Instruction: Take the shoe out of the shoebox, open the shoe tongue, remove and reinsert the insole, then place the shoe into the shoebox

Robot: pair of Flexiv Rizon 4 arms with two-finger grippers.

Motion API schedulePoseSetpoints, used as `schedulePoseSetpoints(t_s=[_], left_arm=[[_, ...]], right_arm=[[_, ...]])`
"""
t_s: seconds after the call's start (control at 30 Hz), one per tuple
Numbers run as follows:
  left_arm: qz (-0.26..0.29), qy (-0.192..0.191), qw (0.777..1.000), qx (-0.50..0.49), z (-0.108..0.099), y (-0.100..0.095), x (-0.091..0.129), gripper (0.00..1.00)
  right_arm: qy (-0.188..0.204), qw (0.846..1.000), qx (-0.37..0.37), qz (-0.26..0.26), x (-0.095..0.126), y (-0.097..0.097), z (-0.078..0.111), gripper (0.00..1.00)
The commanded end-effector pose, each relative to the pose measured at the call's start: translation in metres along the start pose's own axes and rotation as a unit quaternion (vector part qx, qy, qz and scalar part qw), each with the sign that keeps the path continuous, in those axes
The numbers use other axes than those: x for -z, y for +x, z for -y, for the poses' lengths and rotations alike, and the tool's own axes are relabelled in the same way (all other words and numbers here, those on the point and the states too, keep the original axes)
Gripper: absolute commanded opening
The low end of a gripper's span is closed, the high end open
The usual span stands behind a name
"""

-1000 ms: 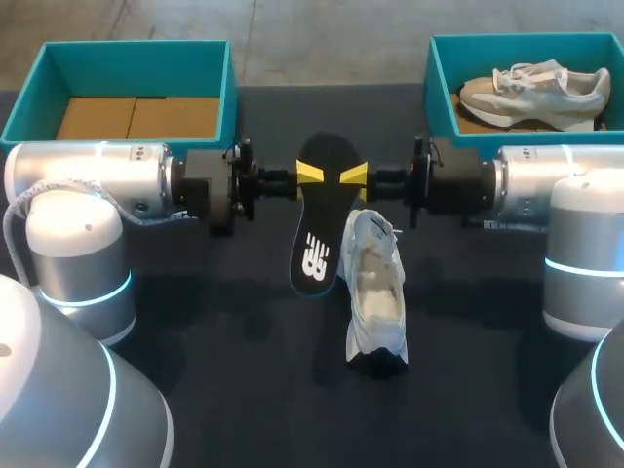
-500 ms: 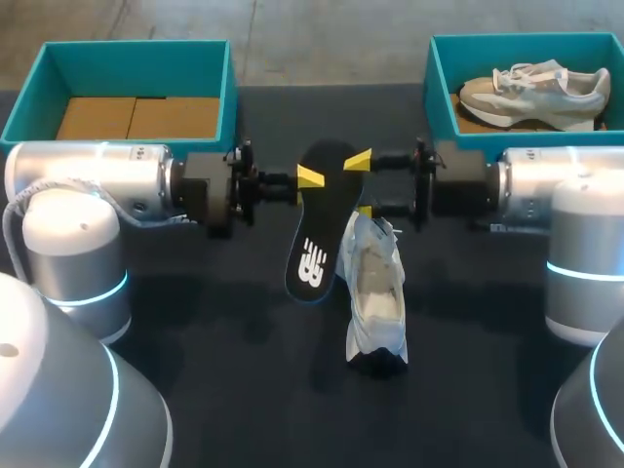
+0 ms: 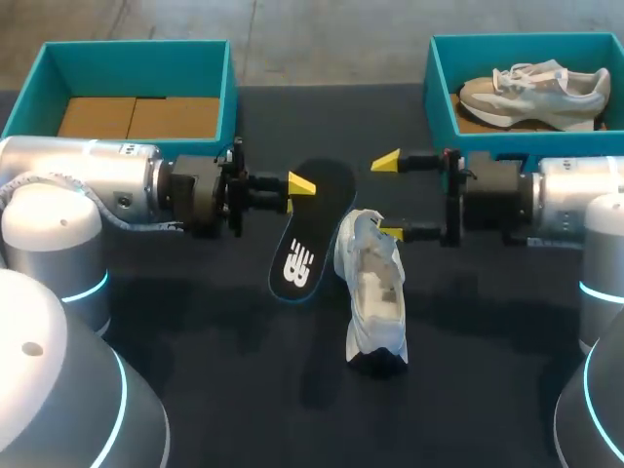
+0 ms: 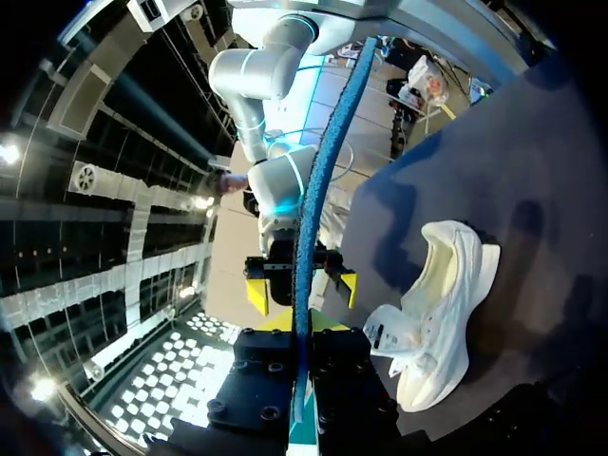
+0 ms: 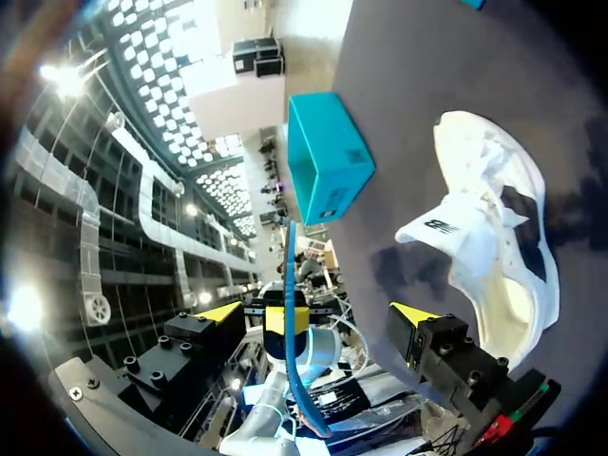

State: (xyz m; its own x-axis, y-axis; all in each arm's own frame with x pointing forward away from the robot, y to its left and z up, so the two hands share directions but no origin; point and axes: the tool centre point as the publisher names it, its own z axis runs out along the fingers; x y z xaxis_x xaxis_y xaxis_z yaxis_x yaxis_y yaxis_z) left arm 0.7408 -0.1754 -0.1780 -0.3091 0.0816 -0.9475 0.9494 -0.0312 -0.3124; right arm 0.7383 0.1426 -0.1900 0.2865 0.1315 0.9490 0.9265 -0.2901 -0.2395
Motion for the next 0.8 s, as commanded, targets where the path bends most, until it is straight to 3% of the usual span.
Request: schedulePoseSetpoints(t_s=[0.03, 0.4, 0.8], left_arm=[[-0.002, 0.002, 1.000, 0.015, 0.017, -0.002, 0.006, 0.00], [-0.018, 0.025, 0.997, 0.068, 0.044, 0.002, 0.003, 0.00], [-0.017, 0.037, 0.993, 0.115, 0.070, 0.016, -0.004, 0.00]], right_arm=[[-0.006, 1.000, -0.002, 0.016, 0.026, -0.002, 0.011, 1.00], [-0.001, 0.998, -0.010, 0.062, 0.053, -0.024, 0.016, 1.00], [0.010, 0.997, -0.017, 0.081, 0.068, -0.047, 0.043, 1.00]])
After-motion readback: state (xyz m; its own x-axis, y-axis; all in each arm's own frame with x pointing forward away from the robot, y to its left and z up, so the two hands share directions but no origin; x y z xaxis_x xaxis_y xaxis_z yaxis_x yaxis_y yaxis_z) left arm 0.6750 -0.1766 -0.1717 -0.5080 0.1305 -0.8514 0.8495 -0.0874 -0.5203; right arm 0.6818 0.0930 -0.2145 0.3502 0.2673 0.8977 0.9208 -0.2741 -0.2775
